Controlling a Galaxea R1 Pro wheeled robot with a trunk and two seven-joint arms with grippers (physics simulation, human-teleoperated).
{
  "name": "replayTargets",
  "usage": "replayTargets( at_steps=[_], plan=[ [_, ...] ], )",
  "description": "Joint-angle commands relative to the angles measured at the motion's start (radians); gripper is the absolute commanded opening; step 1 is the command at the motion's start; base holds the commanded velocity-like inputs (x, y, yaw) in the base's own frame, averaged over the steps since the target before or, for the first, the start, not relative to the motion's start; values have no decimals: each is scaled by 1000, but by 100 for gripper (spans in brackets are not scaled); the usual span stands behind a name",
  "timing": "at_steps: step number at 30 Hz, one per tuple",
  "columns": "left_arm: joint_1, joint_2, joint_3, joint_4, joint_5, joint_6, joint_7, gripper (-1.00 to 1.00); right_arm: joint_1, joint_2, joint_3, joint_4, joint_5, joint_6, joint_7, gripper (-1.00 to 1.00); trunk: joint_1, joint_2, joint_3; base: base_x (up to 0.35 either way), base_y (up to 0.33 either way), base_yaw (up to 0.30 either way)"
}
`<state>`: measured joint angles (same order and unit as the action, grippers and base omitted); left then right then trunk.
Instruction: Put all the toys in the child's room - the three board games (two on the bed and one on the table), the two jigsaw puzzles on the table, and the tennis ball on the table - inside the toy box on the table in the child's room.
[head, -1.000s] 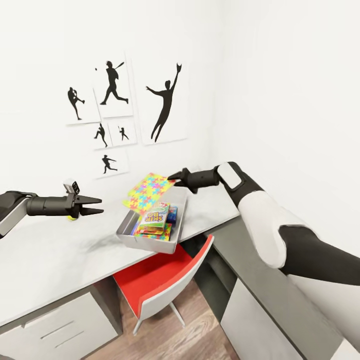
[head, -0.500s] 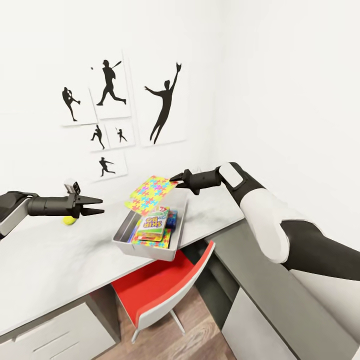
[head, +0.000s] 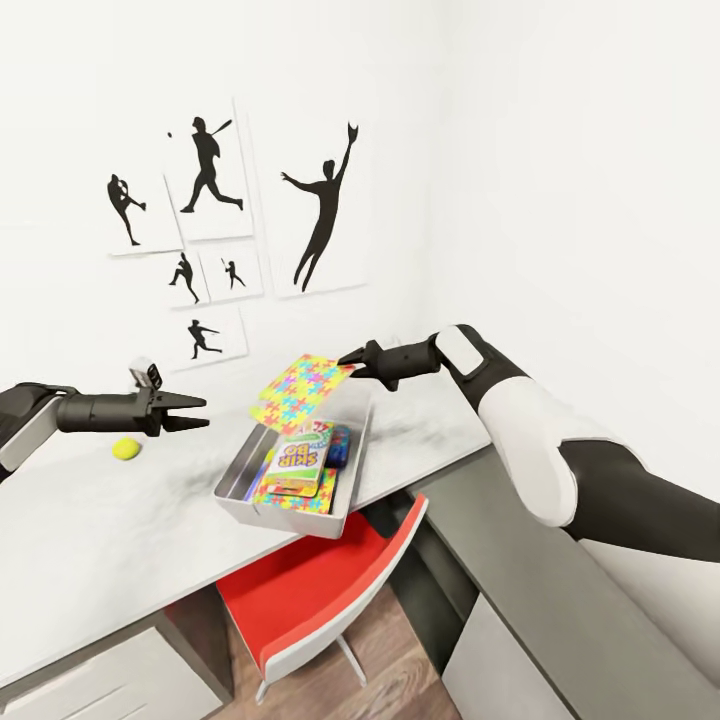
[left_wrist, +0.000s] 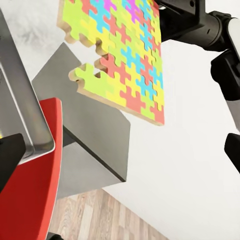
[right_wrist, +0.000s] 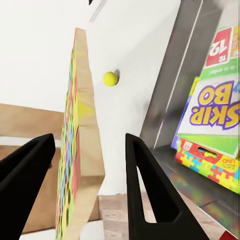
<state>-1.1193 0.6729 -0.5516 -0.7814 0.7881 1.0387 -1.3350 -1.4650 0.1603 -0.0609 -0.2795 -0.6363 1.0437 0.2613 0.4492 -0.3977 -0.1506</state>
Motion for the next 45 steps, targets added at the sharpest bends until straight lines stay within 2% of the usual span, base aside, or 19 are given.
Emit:
replayTargets(
  at_steps=[1, 7, 9, 12, 15, 22, 39, 42, 45],
  plan=[
    [-2, 1, -5, 1, 3, 9, -4, 100, -2, 0, -5, 3, 11, 4, 6, -100, 1, -2, -2, 32, -1, 0],
    [-1, 6, -4, 1, 3, 9, -3, 100, -22, 3, 4, 81, 25, 4, 5, -100, 1, -2, -2, 10, 0, 0],
    [-1, 6, -4, 3, 3, 9, -4, 100, -26, 6, 33, 96, 41, 4, 5, -100, 1, -2, -2, 2, 0, 0],
    [-1, 7, -5, 3, 3, 9, -4, 100, -28, 5, 103, 108, 61, 4, 7, -100, 1, -2, -2, 0, 0, 0],
    [1, 6, -5, 4, 3, 9, -4, 100, -29, 0, 130, 110, 67, 4, 12, -100, 1, -2, -2, 0, 0, 0],
    [1, 6, -4, 4, 3, 9, -3, 100, -29, 5, 145, 111, 69, 4, 15, -100, 1, -2, -2, 0, 0, 0],
    [2, 6, -4, 4, 3, 9, -3, 100, -28, 14, 149, 111, 74, 4, 12, -100, 1, -2, -2, 60, 19, 0],
    [2, 5, -4, 4, 3, 9, -3, 100, -28, 14, 160, 111, 74, 4, 12, -100, 1, -2, -2, 40, 20, 0],
    [2, 5, -4, 4, 3, 9, -4, 100, -27, 14, 194, 111, 74, 4, 11, -100, 1, -2, -2, 12, 6, 0]
  ],
)
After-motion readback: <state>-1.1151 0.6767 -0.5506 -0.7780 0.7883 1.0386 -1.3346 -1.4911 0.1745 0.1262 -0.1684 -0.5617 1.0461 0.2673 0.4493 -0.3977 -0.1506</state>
